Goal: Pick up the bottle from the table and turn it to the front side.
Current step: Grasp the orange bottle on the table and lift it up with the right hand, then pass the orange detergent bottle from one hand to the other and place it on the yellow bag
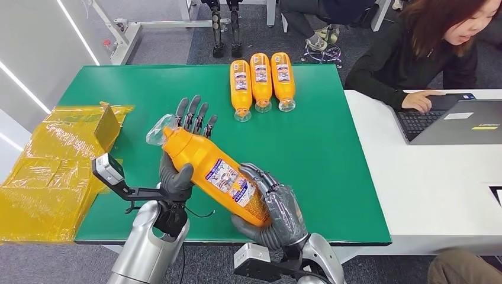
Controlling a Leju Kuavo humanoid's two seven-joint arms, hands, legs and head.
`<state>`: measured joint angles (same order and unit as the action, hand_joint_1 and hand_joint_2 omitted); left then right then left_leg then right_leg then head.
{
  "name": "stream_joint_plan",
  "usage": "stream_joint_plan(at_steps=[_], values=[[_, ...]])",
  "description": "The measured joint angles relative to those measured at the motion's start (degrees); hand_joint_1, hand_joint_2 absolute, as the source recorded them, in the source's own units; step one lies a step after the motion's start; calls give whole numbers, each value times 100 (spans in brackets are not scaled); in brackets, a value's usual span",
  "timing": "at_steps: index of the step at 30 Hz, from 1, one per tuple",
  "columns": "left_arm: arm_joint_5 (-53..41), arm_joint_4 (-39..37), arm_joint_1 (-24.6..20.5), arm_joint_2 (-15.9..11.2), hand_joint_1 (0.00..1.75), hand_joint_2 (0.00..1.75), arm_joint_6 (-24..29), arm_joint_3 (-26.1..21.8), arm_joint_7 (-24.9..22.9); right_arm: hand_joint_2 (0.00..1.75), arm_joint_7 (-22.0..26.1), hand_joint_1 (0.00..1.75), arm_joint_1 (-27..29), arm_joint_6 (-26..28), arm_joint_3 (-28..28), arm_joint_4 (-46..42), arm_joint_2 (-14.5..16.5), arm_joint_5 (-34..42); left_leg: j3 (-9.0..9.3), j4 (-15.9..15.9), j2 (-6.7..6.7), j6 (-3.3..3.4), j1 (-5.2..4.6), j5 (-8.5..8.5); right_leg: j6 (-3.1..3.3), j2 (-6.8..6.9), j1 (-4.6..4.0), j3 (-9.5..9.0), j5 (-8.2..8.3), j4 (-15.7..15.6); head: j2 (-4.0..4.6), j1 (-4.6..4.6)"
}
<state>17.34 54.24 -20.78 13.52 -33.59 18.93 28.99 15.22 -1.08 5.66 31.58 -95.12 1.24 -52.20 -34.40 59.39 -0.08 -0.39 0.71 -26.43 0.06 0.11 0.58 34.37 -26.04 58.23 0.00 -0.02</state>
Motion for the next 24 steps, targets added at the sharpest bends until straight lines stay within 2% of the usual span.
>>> stream_joint_plan(at_steps=[2, 4, 6, 23, 24], values=[[58, -28, -45, -24, 40, 175, -2, 4, -46, 175, 7, 175, 11, -8, -5, 86, 33, 33, 0, 0, -1, 0, 0, 0, 0, -1, 0, 1, 0, 0, 0, -1], [112, -38, -73, -48, 123, 175, 1, 11, -67, 175, 15, 175, 16, -12, -9, 140, 65, 56, 1, 0, -2, 0, 0, 0, 0, -3, 0, 1, 0, 0, 0, -1], [151, -45, -97, -68, 172, 175, 22, 31, -65, 175, 19, 175, 16, -13, -18, 172, 88, 60, 0, 0, -2, 0, 0, 0, 0, -3, 0, 2, 0, 1, 0, -1], [343, -122, -210, -169, 175, 175, 140, 157, 37, 175, 101, 175, 25, 44, -159, 279, 85, 65, 0, 0, -2, 0, 0, 0, 0, -3, 0, 2, 0, 1, 0, -1], [360, -122, -211, -179, 175, 175, 154, 160, 34, 175, 126, 131, 26, 64, -159, 287, 73, 79, 0, 0, -2, 0, 0, 0, 0, -3, 0, 2, 0, 1, 0, -1]])
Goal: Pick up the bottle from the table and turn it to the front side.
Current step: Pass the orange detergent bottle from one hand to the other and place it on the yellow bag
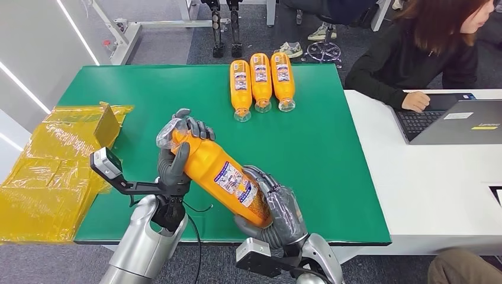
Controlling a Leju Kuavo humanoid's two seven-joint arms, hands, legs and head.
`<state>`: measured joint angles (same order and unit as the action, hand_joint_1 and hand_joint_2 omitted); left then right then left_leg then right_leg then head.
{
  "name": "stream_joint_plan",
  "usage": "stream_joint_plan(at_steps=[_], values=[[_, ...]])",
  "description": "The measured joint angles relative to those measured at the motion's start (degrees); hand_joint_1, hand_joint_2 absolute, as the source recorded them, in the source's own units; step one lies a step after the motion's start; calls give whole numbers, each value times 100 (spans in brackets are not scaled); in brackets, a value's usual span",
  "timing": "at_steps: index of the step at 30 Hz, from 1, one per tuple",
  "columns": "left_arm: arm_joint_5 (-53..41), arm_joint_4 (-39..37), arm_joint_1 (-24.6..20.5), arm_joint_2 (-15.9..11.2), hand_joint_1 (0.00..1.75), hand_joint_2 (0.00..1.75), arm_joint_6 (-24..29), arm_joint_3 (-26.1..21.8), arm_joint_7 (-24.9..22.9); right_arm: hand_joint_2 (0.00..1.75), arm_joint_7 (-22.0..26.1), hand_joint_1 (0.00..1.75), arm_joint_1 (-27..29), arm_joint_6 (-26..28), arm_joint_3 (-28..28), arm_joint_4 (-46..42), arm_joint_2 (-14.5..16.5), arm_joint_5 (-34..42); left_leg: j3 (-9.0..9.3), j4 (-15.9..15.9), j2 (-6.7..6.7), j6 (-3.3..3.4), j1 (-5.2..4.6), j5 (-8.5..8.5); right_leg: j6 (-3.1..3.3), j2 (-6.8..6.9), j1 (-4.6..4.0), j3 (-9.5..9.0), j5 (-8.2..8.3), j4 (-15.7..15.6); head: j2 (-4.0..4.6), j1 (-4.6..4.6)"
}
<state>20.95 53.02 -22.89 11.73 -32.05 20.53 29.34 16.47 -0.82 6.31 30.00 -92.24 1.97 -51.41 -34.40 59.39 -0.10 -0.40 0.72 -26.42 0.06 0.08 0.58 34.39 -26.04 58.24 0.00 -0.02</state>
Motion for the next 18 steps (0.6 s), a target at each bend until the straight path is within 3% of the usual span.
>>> stream_joint_plan(at_steps=[3, 15, 18], values=[[52, 0, 0, -19, 175, 175, 56, 16, -26, 175, 93, 0, 2, 87, 5, 51, -47, 77, 0, 0, 0, 0, 0, 0, 0, 0, 0, 0, 0, 0, 0, 0], [2, 0, 87, -100, 172, 175, 279, 21, -16, 175, 365, 0, 22, 629, 172, 422, -240, 466, -3, 0, 1, 0, 0, 0, 0, 1, 0, 0, 0, 0, 1, 0], [-439, 2, 93, -127, 173, 175, 779, 21, 48, 175, 288, 0, 17, 741, 221, 455, -251, 509, -3, 0, 1, 0, 0, 0, 0, 1, 0, 0, 0, 0, 1, 1]])
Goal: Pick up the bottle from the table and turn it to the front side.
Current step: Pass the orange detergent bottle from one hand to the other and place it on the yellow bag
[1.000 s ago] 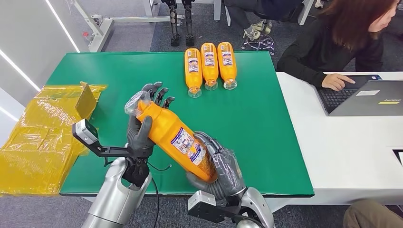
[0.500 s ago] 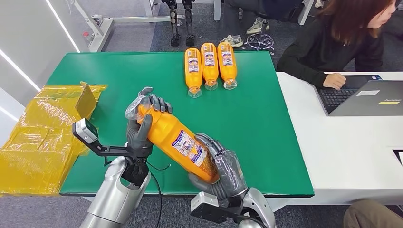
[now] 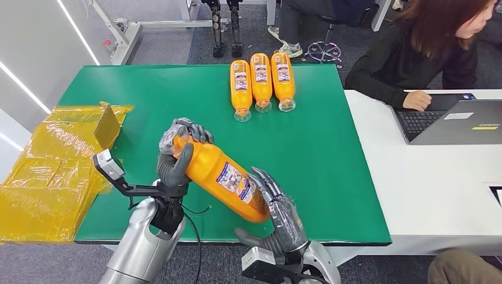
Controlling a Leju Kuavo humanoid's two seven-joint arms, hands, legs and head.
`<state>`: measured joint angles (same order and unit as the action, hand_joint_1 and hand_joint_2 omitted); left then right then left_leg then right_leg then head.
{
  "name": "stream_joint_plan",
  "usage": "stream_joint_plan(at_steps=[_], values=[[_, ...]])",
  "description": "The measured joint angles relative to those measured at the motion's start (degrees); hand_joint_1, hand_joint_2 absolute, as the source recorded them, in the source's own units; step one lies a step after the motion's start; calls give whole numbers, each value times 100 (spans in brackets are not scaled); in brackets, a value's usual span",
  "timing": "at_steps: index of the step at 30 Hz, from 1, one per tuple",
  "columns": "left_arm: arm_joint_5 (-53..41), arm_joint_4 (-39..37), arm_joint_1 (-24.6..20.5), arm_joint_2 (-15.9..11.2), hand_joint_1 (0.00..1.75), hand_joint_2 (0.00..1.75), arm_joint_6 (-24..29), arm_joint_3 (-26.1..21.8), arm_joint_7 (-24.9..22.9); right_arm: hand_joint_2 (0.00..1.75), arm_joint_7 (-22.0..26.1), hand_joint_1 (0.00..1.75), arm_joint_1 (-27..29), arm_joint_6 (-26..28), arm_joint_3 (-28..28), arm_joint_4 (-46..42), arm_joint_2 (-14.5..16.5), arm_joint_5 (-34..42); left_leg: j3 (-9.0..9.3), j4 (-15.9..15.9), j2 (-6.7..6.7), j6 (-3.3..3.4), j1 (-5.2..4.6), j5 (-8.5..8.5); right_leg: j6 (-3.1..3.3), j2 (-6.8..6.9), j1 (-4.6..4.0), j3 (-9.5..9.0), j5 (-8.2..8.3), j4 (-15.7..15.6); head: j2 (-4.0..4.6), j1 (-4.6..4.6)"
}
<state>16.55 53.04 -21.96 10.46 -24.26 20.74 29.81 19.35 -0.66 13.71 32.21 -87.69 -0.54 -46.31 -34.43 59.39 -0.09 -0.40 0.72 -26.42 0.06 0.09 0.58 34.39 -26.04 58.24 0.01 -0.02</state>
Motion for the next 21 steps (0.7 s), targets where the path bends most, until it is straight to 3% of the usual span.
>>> stream_joint_plan(at_steps=[1, 5, 8, 14, 21], values=[[-277, 1, -6, -17, 173, 175, 318, 0, 55, 175, -34, 0, 1, 32, 15, 2, -1, -9, 0, 0, 0, 0, 0, 0, 0, 0, 0, 0, 0, 0, 0, 0], [-1685, -26, -117, -119, 173, 175, 1811, 0, 203, 0, -137, 0, 10, 99, 61, -19, -1, -81, 1, 0, 0, 0, 1, 1, 0, 0, -1, 1, 0, 1, -1, 0], [-2575, -146, -296, -225, 172, 175, 2543, -45, 237, 0, -165, 0, 12, 101, 78, -41, -1, -135, 1, 0, 0, -1, 1, 2, 2, 0, -1, 1, 1, 3, 0, 0], [-3775, -403, -644, -494, 170, 175, 3498, -231, 181, 0, -25, 0, -6, 70, 99, -37, -21, 38, 1, 0, -1, -2, 1, 3, 3, -1, -1, 1, 2, 3, -1, 0], [-6053, -829, -1037, -941, 167, 175, 5081, -181, -341, 0, 82, 0, -168, 4, 175, 1, -129, 319, 1, 0, -1, -1, 1, 4, 3, -1, -1, 1, 2, 4, 0, -1]])
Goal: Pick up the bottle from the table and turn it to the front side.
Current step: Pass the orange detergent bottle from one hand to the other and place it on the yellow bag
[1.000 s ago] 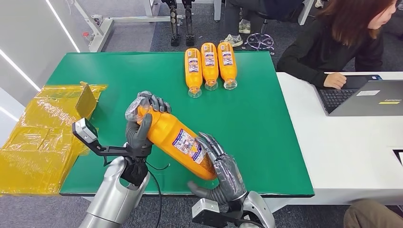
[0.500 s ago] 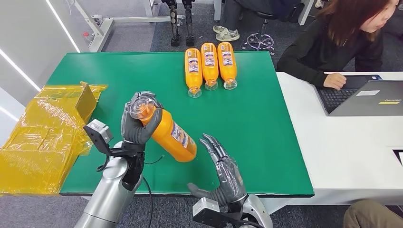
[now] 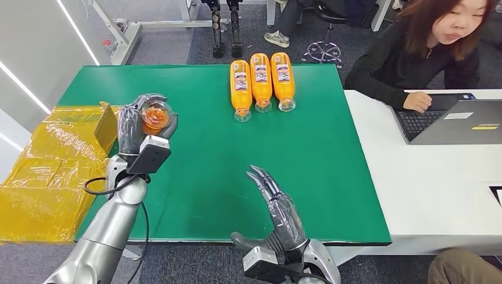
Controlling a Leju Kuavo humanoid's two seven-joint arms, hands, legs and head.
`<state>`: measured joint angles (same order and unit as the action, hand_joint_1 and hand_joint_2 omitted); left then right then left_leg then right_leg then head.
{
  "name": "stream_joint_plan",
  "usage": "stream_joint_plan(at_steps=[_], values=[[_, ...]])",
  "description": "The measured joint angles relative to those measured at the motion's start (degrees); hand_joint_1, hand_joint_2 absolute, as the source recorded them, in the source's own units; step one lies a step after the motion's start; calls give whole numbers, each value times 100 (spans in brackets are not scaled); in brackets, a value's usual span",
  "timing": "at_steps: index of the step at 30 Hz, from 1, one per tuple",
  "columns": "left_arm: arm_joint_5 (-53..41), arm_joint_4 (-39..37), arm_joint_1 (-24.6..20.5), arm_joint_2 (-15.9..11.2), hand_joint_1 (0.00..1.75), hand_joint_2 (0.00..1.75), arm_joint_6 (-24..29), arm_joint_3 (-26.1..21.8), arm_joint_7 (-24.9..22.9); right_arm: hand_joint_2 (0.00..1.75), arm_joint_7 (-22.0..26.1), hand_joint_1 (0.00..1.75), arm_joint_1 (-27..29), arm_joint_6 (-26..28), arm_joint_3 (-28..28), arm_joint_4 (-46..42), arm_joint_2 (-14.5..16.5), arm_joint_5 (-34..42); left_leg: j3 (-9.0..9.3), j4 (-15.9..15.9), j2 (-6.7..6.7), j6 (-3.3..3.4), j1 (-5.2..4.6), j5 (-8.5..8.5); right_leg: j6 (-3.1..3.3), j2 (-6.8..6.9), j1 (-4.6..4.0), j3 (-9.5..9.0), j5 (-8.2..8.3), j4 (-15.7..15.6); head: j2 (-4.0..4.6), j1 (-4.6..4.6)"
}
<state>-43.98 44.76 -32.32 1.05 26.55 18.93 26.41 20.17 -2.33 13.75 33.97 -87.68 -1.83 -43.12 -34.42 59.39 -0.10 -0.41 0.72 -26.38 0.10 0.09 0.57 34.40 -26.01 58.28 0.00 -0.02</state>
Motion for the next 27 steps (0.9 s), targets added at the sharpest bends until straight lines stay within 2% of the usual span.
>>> stream_joint_plan(at_steps=[4, 8, 10, 15, 19, 22, 23, 26, 27], values=[[-1221, -597, -285, -170, 166, 175, 453, 191, -518, 0, 11, 0, -77, 45, 63, 39, -91, 191, 0, 0, 0, 0, 0, 0, 0, 0, 0, -1, 0, 0, 0, 1], [-2024, -1324, -535, -338, 166, 175, 568, 427, -1072, 0, 126, 0, -85, 213, 127, 121, -245, 414, 0, 0, -7, 0, -1, 0, 1, -6, 1, 0, 2, 0, 1, 1], [-2219, -1621, -609, -416, 162, 175, 541, 531, -1295, 0, 176, 0, -85, 276, 156, 166, -308, 504, 0, 0, -8, 0, -1, 0, 1, -7, 1, 2, 1, 0, 0, 0], [-2585, -2193, -692, -582, 134, 175, 409, 747, -1742, 0, 216, 0, -93, 325, 212, 267, -369, 649, -1, -1, -7, -1, 0, 0, 2, -7, 0, 5, 1, 0, 0, 0], [-2916, -2491, -705, -668, 139, 175, 202, 913, -2069, 0, 215, 0, -103, 310, 261, 307, -411, 753, -2, -1, -7, -1, 0, 0, 3, -7, 0, 6, 0, 1, 1, 0], [-3132, -2653, -708, -740, 134, 175, -66, 1026, -2219, 0, 215, 0, -108, 293, 290, 314, -469, 825, -2, -1, -8, -1, 0, 0, 3, -7, 0, 6, 0, 1, 1, 0], [-3169, -2689, -708, -767, 115, 175, -140, 1056, -2250, 0, 216, 0, -110, 283, 294, 314, -493, 847, -2, -1, -8, -1, 0, 0, 3, -7, 0, 6, 0, 0, 1, 0], [-3239, -2780, -709, -851, 17, 175, -269, 1117, -2332, 0, 226, 0, -122, 226, 305, 314, -565, 917, -2, -1, -7, 0, 0, 0, 3, -6, 0, 5, 1, 0, 0, 1], [-3260, -2808, -709, -877, 0, 175, -309, 1130, -2358, 0, 228, 0, -127, 200, 308, 313, -585, 928, -2, -1, -7, -1, -1, 0, 3, -6, 0, 5, 1, 0, 0, 1]])
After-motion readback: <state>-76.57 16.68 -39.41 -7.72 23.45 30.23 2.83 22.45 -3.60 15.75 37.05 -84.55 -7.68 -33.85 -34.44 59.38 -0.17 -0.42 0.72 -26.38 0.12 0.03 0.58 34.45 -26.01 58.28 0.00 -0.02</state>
